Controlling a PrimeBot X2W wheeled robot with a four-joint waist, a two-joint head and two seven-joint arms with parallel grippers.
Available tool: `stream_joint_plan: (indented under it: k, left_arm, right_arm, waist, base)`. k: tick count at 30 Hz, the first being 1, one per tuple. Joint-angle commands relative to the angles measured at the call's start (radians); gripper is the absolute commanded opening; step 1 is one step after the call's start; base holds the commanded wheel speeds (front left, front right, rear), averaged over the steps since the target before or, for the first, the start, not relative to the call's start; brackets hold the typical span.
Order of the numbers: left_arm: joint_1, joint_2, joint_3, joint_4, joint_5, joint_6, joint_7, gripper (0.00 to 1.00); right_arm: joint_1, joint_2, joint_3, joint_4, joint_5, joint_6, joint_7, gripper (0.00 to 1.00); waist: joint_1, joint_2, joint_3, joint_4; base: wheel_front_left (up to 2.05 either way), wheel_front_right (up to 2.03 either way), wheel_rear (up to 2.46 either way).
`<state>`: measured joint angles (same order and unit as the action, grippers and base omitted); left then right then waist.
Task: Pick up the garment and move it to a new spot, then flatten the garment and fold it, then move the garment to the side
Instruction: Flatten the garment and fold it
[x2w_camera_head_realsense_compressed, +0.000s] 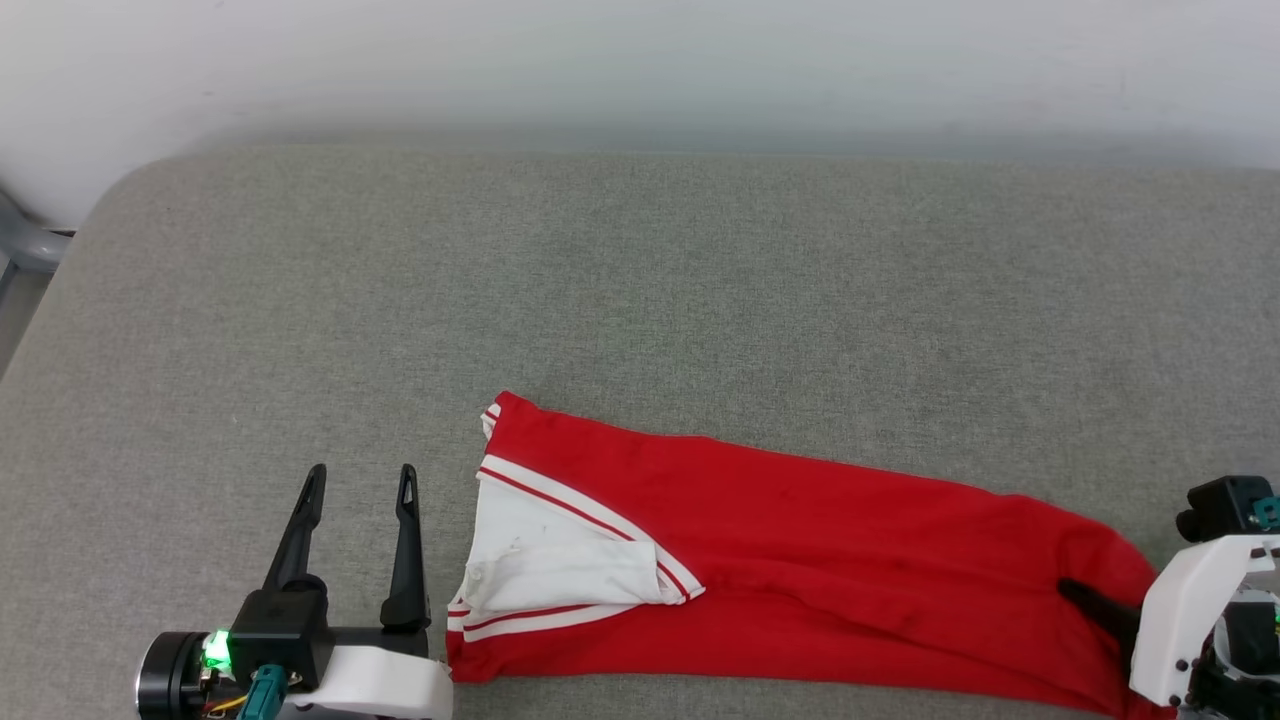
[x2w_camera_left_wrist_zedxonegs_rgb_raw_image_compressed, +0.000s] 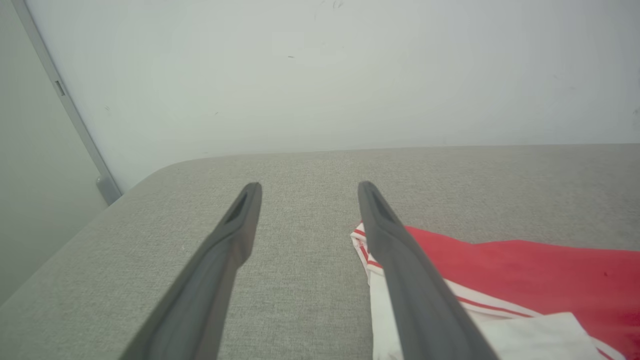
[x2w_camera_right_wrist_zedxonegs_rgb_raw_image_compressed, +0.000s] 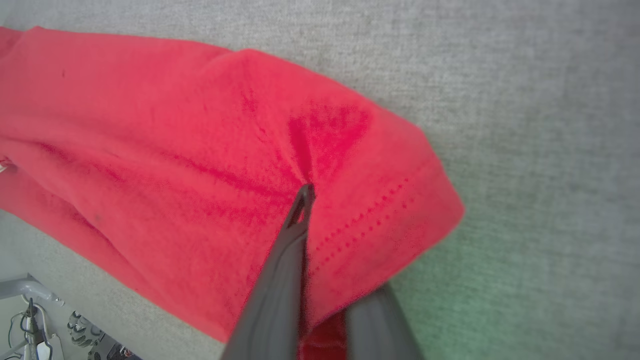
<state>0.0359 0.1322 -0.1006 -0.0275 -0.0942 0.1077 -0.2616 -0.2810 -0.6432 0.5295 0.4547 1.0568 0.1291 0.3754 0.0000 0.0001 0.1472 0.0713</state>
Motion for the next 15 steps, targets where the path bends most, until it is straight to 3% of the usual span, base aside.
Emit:
stream_joint_plan:
  k: [1, 15]
  left_arm:
    - [0.013, -0.007, 0.009, -0.004, 0.012, -0.008, -0.004, 1.0]
    - [0.072, -0.036, 0.047, 0.018, 0.057, -0.057, -0.004, 1.0]
  right_arm:
    - [0.007, 0.01, 0.023, 0.018, -0.001, 0.002, -0.013, 0.0]
    - [0.004, -0.158, -0.008, 0.155, 0.015, 0.0, -0.104, 0.0]
  waist:
    - [0.0, -0.0001, -0.007, -0.003]
    - [0.0, -0.0001, -0.077, -0.009]
  base:
    - [0.0, 0.0, 0.0]
    - [0.0, 0.0, 0.0]
